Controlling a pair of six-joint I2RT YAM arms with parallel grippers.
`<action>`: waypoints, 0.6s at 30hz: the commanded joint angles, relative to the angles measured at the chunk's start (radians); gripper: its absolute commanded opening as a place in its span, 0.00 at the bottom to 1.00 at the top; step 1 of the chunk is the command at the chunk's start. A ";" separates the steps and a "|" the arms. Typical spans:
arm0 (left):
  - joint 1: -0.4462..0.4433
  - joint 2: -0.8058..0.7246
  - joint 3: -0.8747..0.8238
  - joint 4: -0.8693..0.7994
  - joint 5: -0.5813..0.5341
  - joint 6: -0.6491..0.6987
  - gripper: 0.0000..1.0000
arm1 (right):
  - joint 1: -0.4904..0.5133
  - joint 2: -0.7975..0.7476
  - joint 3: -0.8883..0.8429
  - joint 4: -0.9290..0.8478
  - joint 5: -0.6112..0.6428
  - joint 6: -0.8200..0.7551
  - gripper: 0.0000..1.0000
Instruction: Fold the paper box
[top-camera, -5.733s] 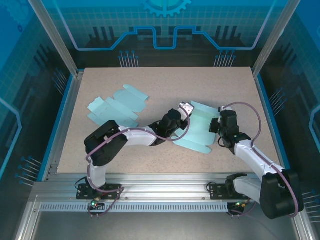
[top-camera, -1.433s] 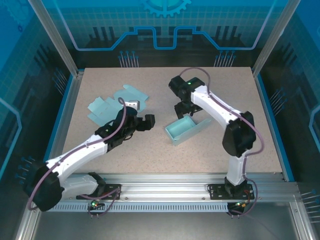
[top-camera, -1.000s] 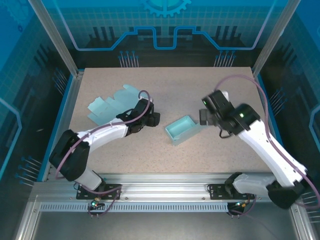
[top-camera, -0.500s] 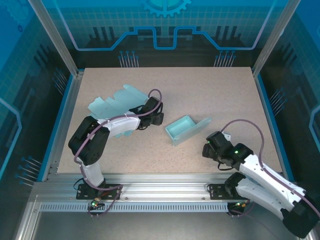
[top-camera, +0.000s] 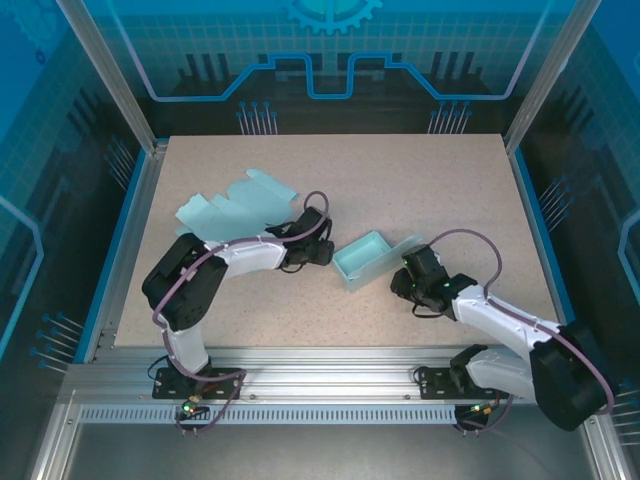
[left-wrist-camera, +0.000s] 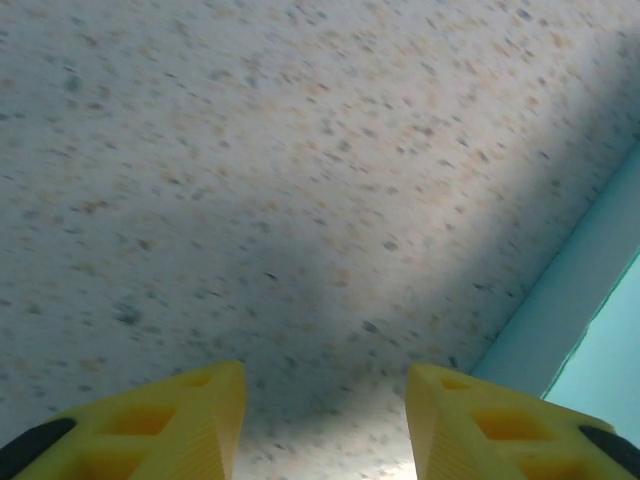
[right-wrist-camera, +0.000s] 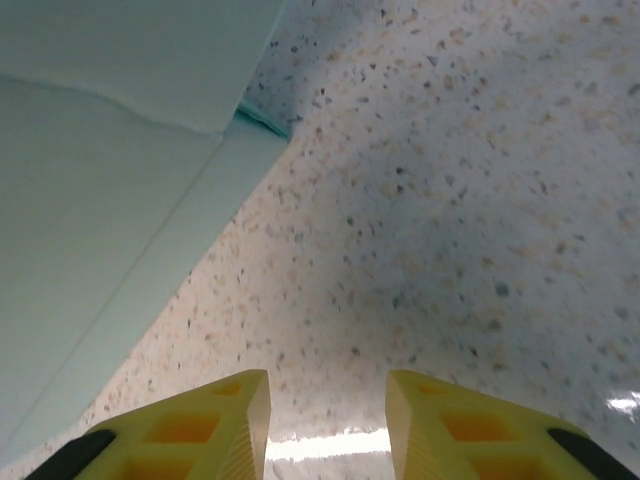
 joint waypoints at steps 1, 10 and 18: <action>-0.039 -0.002 -0.030 0.010 0.029 -0.041 0.47 | -0.046 0.055 0.046 0.097 -0.048 -0.058 0.37; -0.144 -0.080 -0.124 0.084 0.088 -0.148 0.46 | -0.200 0.235 0.175 0.168 -0.172 -0.205 0.36; -0.228 -0.088 -0.181 0.292 0.160 -0.234 0.47 | -0.315 0.477 0.424 0.121 -0.334 -0.302 0.33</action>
